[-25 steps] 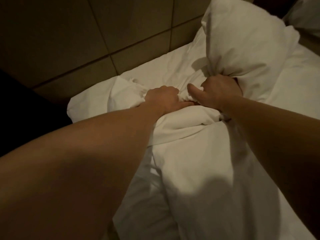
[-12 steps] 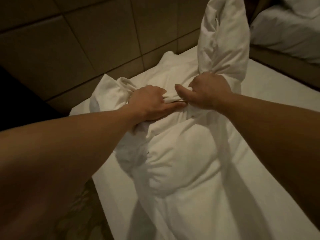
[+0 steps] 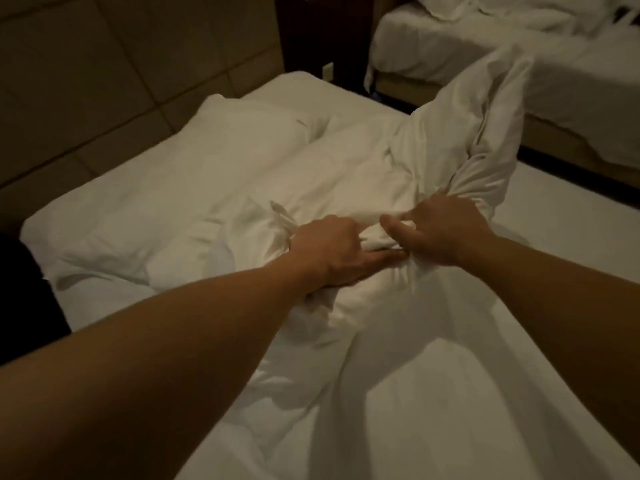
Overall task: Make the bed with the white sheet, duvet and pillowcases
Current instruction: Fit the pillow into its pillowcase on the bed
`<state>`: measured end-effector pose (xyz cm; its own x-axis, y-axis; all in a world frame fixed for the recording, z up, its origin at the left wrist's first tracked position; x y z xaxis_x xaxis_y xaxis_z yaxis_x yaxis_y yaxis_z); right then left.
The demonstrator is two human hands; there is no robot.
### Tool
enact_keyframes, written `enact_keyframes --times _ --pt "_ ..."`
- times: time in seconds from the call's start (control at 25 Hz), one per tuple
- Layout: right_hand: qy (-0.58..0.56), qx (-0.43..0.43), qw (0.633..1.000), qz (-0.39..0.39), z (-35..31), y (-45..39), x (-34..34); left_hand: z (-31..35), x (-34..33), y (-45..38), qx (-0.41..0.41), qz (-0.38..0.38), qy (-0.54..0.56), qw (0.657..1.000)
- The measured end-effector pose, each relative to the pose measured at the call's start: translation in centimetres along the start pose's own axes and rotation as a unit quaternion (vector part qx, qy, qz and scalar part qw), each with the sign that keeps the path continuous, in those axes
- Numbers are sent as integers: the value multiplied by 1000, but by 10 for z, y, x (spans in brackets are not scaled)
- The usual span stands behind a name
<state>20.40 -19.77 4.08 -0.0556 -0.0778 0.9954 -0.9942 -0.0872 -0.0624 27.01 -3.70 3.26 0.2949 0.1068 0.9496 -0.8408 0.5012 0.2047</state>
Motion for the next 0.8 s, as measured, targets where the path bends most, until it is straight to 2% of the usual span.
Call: enact_keyframes --times 0.12,0.32,0.44,0.52,0.64,0.8 --pt "-14 -16 1000 -18 9 78 -54 35 -65 34 -41 -32 -52 997" --pt "-9 -67 993 95 13 173 -141 64 -155 66 -96 -66 -80 990" --pt "24 -83 989 116 13 183 -180 61 -192 62 -110 -71 -80 988" --pt "35 -82 990 112 12 184 -194 56 -211 58 -102 -69 -80 989" --pt "8 -93 992 88 9 192 -209 48 -232 56 -83 -64 -8 994" --pt "-29 -98 994 48 1 207 -207 52 -236 68 -78 -70 1 994"
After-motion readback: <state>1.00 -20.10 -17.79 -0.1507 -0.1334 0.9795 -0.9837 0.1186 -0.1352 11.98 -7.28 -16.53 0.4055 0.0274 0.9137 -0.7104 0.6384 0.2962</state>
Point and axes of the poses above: each hand's wrist, its own y-axis away from the middle knuckle, its own x-axis out of the back of the hand, z = x × y, the point moved 3 cm from there along -y, towards the middle knuckle, and after that the axes turned 14 degrees about x, right-handed, at the moved point
